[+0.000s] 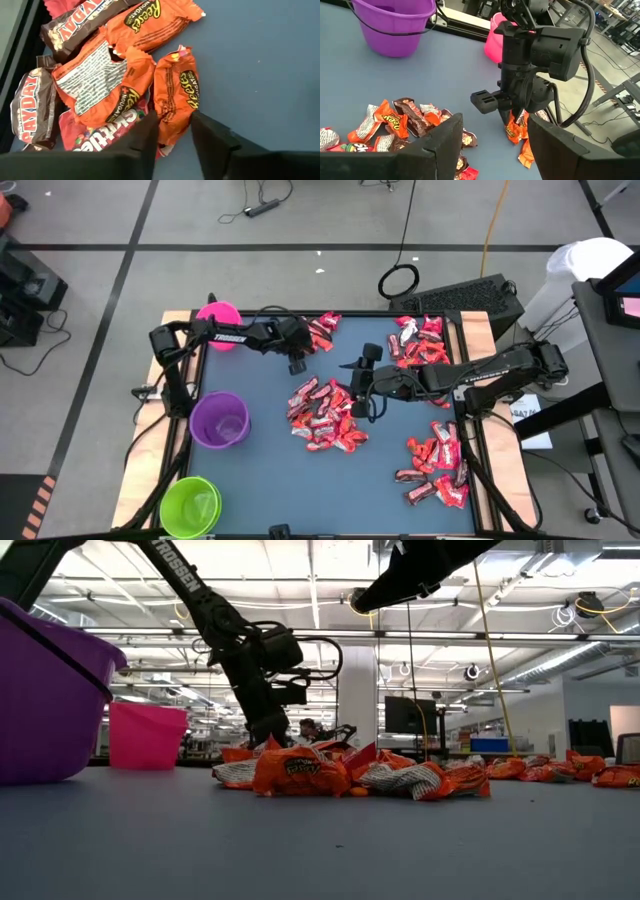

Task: Organize candy in baskets
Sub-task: Put the orange chocolate into the pink bucket

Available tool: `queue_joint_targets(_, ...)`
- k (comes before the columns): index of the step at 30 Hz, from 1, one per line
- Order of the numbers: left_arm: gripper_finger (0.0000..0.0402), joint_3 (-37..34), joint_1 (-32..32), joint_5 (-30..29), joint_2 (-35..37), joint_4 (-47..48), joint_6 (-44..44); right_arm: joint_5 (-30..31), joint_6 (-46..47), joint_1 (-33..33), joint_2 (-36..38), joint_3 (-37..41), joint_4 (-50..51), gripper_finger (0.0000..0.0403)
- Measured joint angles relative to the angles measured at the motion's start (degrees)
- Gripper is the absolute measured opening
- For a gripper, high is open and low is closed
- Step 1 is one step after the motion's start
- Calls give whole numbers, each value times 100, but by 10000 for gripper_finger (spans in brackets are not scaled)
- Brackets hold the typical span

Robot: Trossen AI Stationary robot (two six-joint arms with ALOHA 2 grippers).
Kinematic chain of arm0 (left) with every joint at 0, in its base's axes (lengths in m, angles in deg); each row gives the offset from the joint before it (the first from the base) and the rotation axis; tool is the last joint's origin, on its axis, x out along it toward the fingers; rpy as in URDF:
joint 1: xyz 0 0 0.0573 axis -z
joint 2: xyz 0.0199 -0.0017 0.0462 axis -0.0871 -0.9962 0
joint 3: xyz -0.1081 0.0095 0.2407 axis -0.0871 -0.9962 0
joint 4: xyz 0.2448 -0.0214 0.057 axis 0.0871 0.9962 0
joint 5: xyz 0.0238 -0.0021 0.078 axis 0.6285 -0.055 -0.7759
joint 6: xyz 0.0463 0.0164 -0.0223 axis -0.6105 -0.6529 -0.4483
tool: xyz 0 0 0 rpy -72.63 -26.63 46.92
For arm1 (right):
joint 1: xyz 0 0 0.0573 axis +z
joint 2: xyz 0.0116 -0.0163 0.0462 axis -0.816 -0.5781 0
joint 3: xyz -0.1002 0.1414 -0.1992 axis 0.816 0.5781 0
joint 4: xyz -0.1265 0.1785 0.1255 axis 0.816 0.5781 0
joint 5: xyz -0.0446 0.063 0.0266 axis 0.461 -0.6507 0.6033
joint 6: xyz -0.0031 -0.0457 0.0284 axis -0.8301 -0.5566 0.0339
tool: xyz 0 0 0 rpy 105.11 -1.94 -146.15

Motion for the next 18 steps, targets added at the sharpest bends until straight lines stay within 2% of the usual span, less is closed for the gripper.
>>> queue_joint_targets(4, 28, 0, 2, 0, 2, 3, -30, 0, 42, 0, 0, 0, 1, 210)
queue_joint_targets(6, 10, 0, 2, 0, 2, 4, -34, 0, 44, 0, 0, 0, 1, 210)
queue_joint_targets(12, 14, -7, 132, -173, 334, 145, 31, 0, 36, 0, 0, 0, 7, 210)
queue_joint_targets(18, 14, -4, 337, -386, 1355, 884, 402, 0, 73, 0, 0, 0, 21, 210)
